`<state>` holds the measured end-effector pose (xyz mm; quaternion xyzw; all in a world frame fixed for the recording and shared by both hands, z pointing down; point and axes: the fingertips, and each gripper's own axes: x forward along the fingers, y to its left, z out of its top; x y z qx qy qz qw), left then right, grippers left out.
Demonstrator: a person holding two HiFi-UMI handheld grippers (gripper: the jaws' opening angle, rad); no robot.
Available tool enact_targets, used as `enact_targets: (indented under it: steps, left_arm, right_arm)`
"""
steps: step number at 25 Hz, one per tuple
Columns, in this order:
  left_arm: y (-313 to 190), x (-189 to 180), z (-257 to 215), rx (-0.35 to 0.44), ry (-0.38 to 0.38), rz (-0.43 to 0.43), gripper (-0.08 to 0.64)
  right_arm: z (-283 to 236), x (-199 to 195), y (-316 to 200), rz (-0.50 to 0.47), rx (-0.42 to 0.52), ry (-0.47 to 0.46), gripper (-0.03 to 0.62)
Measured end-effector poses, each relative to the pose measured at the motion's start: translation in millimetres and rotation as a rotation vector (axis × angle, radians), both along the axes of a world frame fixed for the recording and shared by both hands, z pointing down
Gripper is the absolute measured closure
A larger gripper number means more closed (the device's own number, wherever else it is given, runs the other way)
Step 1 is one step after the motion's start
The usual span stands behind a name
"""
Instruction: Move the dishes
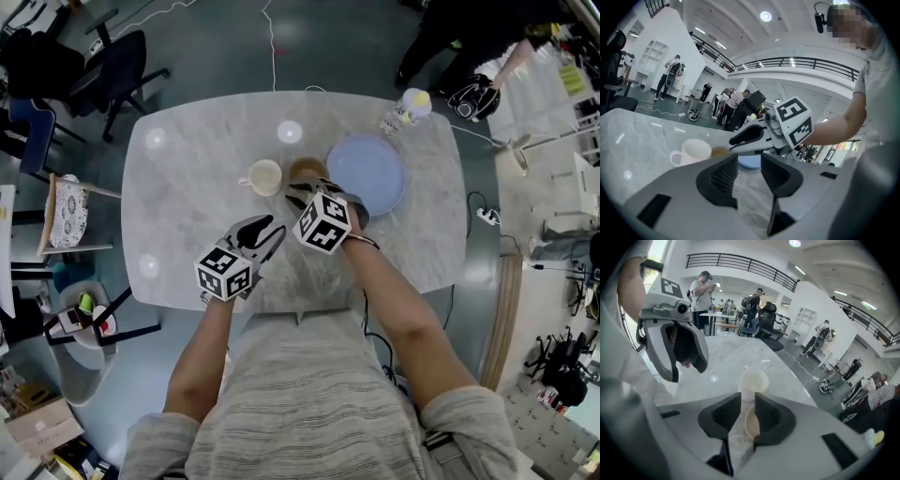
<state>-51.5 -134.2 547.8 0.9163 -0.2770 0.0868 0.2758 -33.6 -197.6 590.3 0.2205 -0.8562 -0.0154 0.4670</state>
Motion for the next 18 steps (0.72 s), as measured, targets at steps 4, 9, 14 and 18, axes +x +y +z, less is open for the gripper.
enact_targets:
  steps: [4,9,14,18]
  left_arm:
    - [2,39,-3,0.002,-0.007,0.033,0.393]
    - [5,83,-3,-0.002,-0.016,0.067,0.393]
    - [10,112,2,-0.009,-0.030,0.075,0.393]
    - [11,128,7,-0.021,-0.038,0.063,0.393]
  right_arm:
    - [8,52,14,0.023,-0.008,0.042,0.485]
    - [29,118,30,0.021,-0.035,0.136,0.450]
    - [62,173,45,-0.003,-0.073,0.239,0.446]
    - [85,197,50,-0.025,-0.112,0.281,0.448]
